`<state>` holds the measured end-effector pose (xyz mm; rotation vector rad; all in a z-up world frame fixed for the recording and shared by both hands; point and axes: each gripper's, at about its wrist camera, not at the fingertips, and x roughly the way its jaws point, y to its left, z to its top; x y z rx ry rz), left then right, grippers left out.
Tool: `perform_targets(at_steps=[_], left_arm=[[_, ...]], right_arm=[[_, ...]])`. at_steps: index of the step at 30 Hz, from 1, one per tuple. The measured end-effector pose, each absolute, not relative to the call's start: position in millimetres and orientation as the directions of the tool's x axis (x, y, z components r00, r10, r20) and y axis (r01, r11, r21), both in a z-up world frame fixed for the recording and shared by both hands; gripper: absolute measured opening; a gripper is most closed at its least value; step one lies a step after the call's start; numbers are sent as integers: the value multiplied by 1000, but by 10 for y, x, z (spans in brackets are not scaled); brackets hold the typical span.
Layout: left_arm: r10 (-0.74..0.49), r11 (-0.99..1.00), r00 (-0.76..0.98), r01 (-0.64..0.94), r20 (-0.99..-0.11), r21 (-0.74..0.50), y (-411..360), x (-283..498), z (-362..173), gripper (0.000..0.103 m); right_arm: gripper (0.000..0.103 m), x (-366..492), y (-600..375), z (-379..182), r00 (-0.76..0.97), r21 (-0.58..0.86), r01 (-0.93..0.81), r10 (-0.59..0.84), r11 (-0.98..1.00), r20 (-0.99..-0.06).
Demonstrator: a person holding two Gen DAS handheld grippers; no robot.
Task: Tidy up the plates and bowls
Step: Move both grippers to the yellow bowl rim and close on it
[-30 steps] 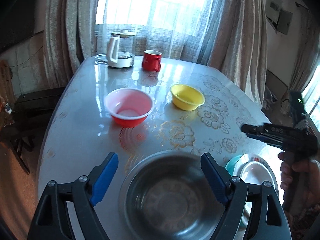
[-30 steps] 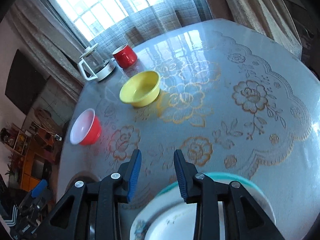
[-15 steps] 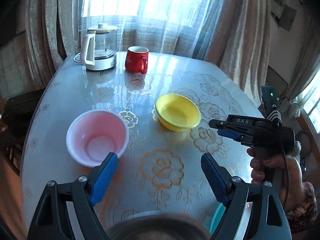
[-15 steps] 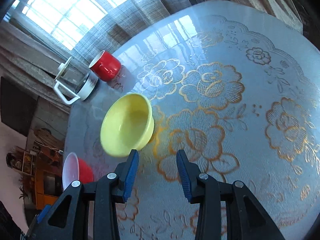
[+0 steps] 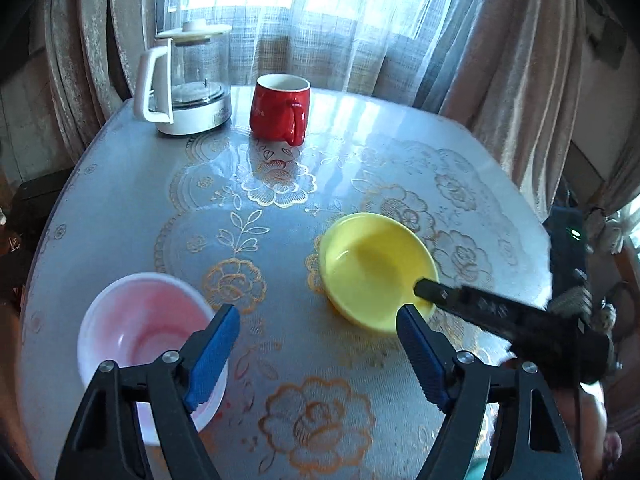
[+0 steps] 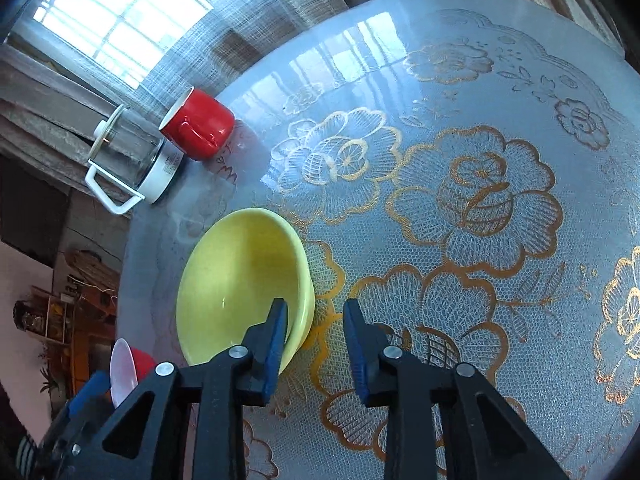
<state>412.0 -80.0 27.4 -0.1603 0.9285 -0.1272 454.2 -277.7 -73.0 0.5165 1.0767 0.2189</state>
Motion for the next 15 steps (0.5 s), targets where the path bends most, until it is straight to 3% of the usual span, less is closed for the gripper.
perform_targets(at_steps=[8, 10, 15], left_arm=[[-176, 984, 547, 94, -818, -149, -1078, 4396, 41, 67], [-166, 986, 530, 99, -832, -133, -1127, 4454, -33, 50], [-175, 983, 504, 129, -846, -127, -1211, 4494, -120, 25]], right_arm=[[17, 4425, -2845, -763, 454, 476, 46, 406, 878, -793], [17, 4414, -2842, -765, 452, 476, 33, 412, 879, -791], [14, 4388, -2875, -797, 451, 484, 36, 418, 874, -789]])
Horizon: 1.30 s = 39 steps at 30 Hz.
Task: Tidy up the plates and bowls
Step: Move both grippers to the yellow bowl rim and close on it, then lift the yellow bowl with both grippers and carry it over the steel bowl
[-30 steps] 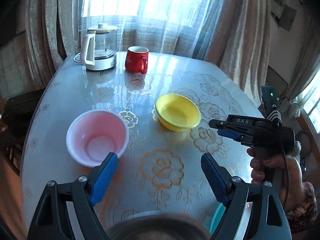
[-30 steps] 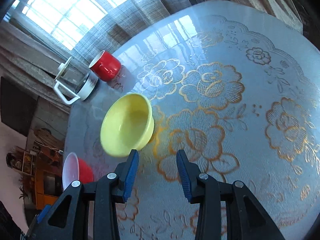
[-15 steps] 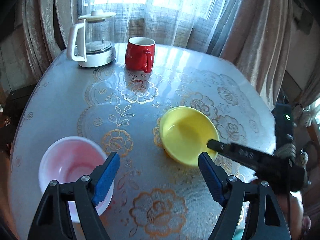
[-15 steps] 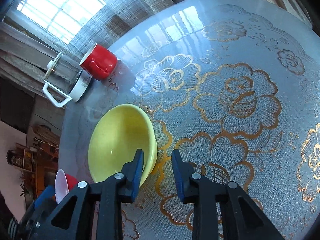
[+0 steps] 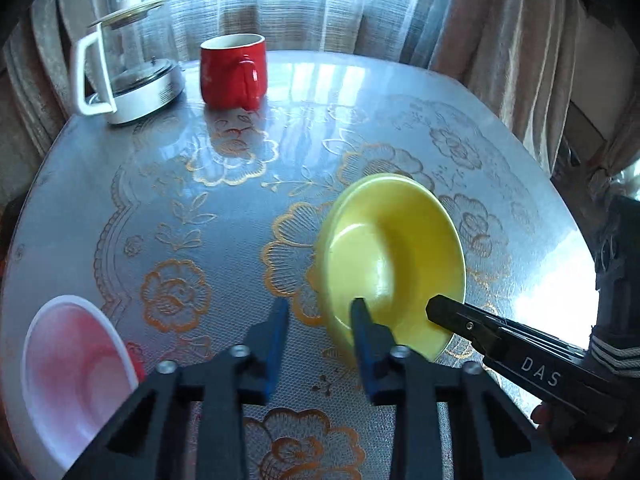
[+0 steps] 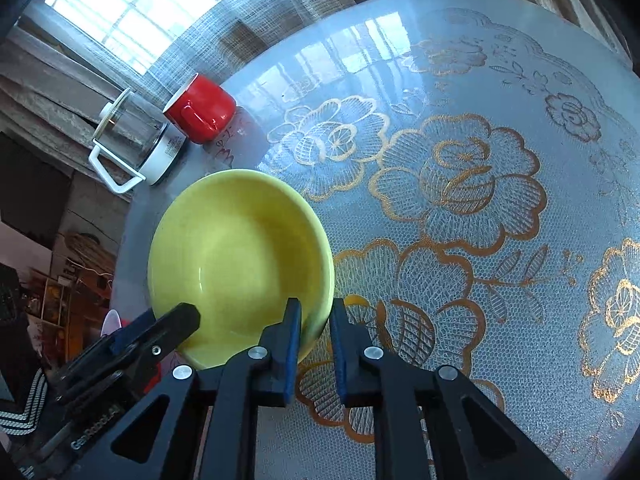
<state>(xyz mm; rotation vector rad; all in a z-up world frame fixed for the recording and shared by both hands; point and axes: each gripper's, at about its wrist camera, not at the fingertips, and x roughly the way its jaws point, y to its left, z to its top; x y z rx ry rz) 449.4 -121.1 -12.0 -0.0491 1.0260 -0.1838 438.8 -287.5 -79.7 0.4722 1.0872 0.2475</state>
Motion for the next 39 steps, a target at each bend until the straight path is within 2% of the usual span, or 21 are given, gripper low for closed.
perform_targets(at_steps=[1, 2, 5, 17, 39], left_arm=[[-166, 984, 507, 139, -846, -110, -1237, 4487, -124, 17], [-161, 984, 506, 148, -847, -99, -1260, 4478, -126, 14], [-135, 985, 521, 161, -843, -58, -1312, 4420, -126, 14], [-146, 982, 550, 183, -822, -52, -1281, 3957, 13, 15], [-147, 983, 706, 182, -693, -23, -1019, 2774, 481, 15]], right_arm=[[13, 4391, -2866, -801, 451, 486, 35, 420, 873, -788], [13, 4390, -2856, -800, 450, 491, 32, 426, 871, -785], [12, 4359, -2819, -786, 450, 477, 29, 414, 879, -791], [12, 3968, -2780, -647, 462, 462, 30, 397, 886, -793], [13, 2983, -2477, -124, 548, 452, -62, 409, 890, -730]])
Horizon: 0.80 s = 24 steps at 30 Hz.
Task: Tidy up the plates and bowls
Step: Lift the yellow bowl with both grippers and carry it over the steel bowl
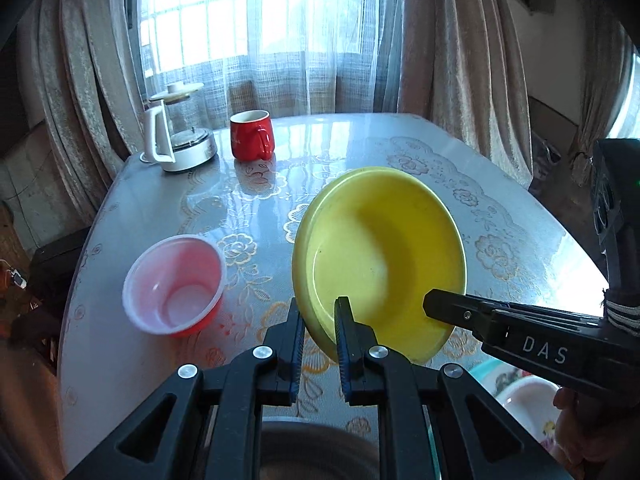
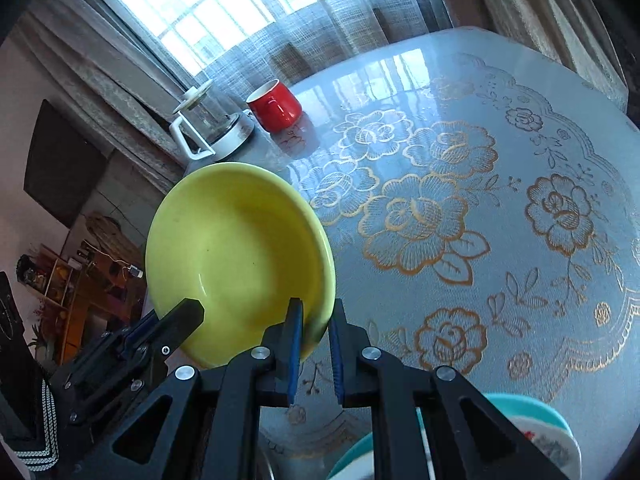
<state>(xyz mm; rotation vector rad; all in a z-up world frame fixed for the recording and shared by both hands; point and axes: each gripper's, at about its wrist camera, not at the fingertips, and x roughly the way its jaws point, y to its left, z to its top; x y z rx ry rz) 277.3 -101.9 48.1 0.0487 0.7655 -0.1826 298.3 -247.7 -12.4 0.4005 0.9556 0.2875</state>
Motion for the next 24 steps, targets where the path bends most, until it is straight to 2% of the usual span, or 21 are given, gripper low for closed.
perform_targets(at_steps=[24], left_arm=[[-176, 984, 745, 126, -644, -124, -518, 1792, 363, 15]], right_arm=[[13, 1999, -2150, -93, 586, 475, -117, 447, 872, -675]])
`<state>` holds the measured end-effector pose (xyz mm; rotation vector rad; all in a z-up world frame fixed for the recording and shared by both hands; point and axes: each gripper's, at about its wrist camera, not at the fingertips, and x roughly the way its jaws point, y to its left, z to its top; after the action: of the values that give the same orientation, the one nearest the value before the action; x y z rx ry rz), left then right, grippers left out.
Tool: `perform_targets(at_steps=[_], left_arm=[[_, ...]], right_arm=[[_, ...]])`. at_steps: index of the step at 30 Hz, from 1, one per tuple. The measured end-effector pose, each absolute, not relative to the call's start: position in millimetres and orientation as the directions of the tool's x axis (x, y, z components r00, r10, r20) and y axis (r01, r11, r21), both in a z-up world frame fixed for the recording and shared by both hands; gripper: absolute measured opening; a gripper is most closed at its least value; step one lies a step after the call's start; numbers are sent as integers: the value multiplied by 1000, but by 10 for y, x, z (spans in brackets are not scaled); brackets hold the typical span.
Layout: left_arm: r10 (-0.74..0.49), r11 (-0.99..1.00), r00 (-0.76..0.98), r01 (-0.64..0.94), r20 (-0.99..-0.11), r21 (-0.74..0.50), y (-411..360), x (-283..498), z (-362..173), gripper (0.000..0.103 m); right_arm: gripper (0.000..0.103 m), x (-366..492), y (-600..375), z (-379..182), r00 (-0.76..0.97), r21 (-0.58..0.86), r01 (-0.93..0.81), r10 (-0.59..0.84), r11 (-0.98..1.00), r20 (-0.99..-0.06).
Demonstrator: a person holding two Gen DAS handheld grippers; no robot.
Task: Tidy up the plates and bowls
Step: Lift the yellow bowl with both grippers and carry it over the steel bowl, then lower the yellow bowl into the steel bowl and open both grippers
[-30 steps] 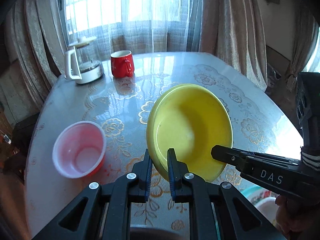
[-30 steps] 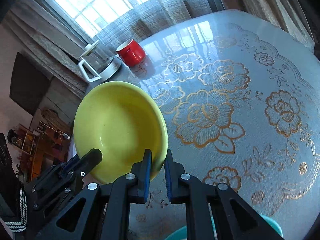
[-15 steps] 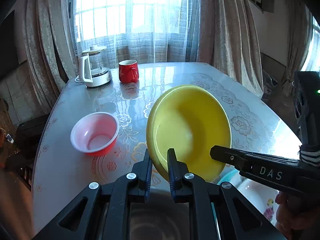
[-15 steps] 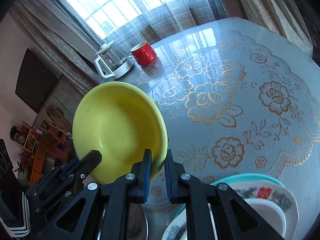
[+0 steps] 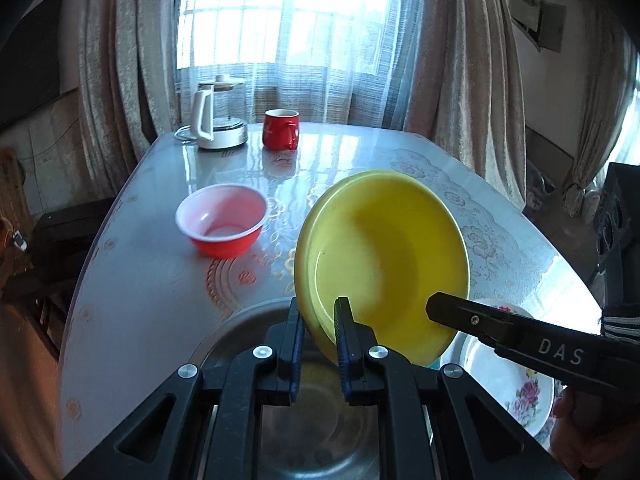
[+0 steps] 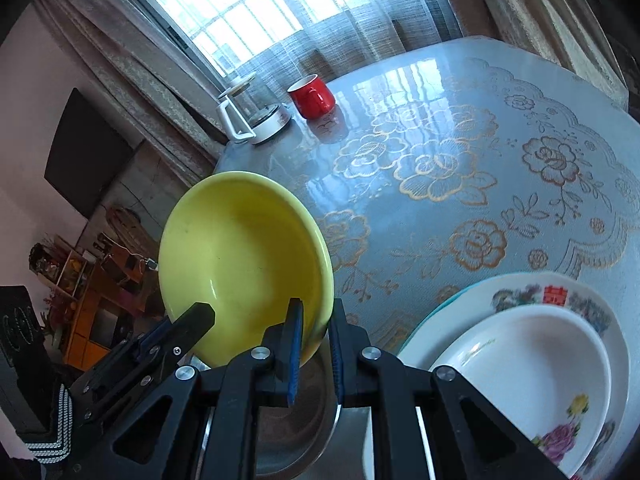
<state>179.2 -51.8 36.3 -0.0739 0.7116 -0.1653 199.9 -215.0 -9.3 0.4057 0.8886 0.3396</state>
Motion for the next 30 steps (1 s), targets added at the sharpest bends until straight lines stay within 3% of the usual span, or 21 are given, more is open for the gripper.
perform_targets(at_steps=[12, 30], left_arm=[[-178, 981, 712, 71, -679, -182, -152, 1533, 70, 15], [-168, 984, 671, 73, -722, -161, -122, 1491, -181, 16]], right_arm=[[13, 1741, -1845, -313, 556, 527, -142, 508, 838, -658], [15, 1659, -1690, -520, 488, 444, -132, 448, 886, -749]])
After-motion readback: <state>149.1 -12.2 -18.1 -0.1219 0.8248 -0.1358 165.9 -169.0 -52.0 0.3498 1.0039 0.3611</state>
